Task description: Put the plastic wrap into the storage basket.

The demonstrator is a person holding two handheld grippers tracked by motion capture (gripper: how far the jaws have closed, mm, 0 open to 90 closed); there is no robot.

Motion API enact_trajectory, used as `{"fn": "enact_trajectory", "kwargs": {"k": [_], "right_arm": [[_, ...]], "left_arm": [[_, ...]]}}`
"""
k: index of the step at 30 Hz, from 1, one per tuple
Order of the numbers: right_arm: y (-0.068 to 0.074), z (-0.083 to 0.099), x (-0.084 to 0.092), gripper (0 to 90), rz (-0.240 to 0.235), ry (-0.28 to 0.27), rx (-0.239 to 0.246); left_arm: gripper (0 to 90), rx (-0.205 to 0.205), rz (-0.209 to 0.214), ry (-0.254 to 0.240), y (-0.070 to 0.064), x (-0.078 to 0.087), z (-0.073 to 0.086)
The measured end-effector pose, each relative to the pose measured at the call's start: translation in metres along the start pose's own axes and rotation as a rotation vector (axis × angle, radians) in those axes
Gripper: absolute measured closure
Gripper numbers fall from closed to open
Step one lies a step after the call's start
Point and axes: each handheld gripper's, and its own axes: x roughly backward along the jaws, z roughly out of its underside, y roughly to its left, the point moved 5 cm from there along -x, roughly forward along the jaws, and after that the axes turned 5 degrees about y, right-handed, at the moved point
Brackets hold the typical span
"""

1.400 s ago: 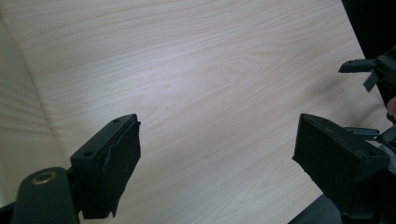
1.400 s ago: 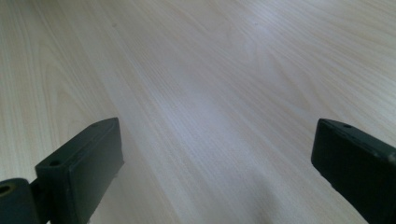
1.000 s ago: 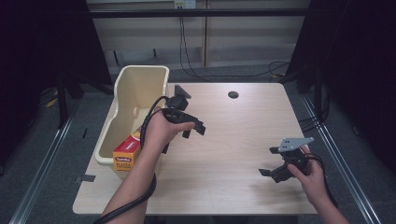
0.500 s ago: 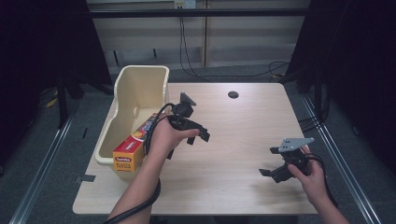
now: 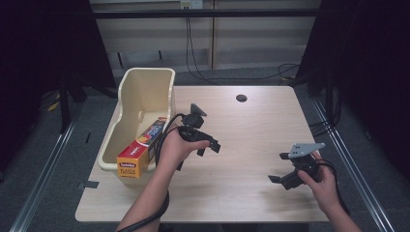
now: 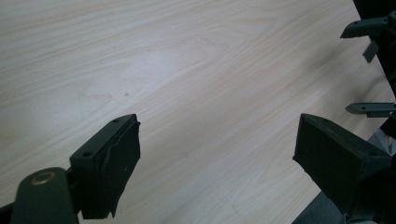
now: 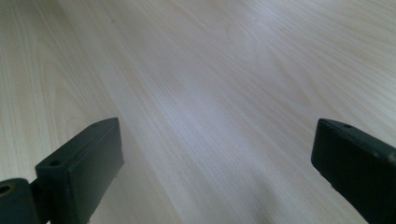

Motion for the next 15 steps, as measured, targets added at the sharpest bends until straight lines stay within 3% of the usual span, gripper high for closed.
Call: {"fn": "enact_trajectory", "kwargs": {"k": [15], "right_arm": [[-0.002, 0.004, 0.0, 1.9, 0.003, 0.007, -0.016]], "left_arm": [[14.2, -0.023, 0.011, 0.0, 0.001, -0.015, 0.011]]}}
